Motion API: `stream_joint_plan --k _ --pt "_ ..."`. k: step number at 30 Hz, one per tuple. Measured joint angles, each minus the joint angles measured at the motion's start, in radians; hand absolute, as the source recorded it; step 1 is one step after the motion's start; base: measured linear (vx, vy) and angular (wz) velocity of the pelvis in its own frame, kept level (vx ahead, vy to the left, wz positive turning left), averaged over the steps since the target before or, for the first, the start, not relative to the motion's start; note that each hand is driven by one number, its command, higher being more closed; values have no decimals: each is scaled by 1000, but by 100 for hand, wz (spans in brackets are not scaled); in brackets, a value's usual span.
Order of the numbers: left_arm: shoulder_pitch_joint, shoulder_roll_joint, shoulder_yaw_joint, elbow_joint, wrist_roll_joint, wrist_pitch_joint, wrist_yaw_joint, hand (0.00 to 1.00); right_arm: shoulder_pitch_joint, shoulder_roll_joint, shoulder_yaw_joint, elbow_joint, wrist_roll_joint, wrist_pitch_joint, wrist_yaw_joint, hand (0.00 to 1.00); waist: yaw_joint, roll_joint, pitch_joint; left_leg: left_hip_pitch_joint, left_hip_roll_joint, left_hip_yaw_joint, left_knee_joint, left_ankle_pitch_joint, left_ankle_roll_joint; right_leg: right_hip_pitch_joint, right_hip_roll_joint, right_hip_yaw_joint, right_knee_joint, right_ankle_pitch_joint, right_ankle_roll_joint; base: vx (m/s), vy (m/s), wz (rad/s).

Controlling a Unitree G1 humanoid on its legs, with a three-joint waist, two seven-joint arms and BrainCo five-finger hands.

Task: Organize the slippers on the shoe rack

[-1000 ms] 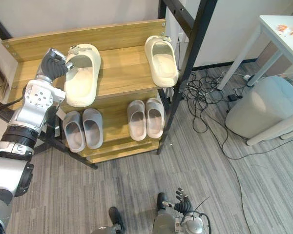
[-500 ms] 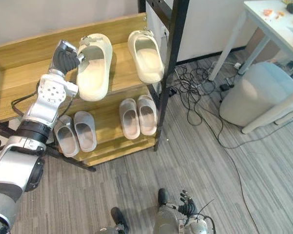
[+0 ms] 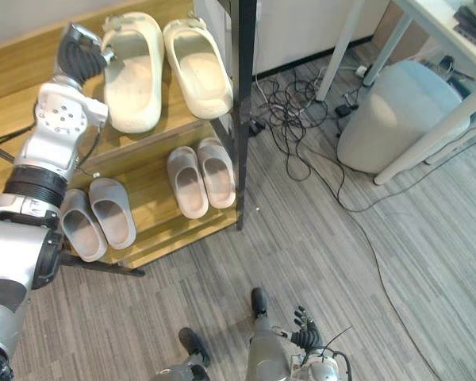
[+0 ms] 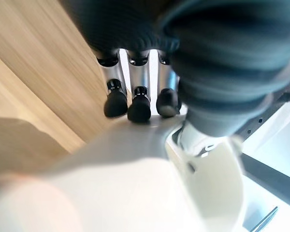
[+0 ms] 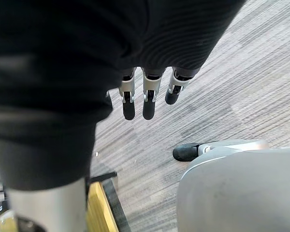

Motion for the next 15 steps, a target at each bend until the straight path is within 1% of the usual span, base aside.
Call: stream_joint_plan --k 7,15 --pt "0 0 22 0 -1 0 2 0 1 0 0 -1 0 -3 0 0 1 -2 4 -3 2 -5 0 0 -1 -1 3 -3 0 0 0 15 66 0" --pt "0 -2 24 -2 -1 0 15 0 1 -1 1 3 0 -10 0 0 -1 -2 10 -1 -3 -46 0 3 3 24 -5 -49 -3 -4 -3 7 61 14"
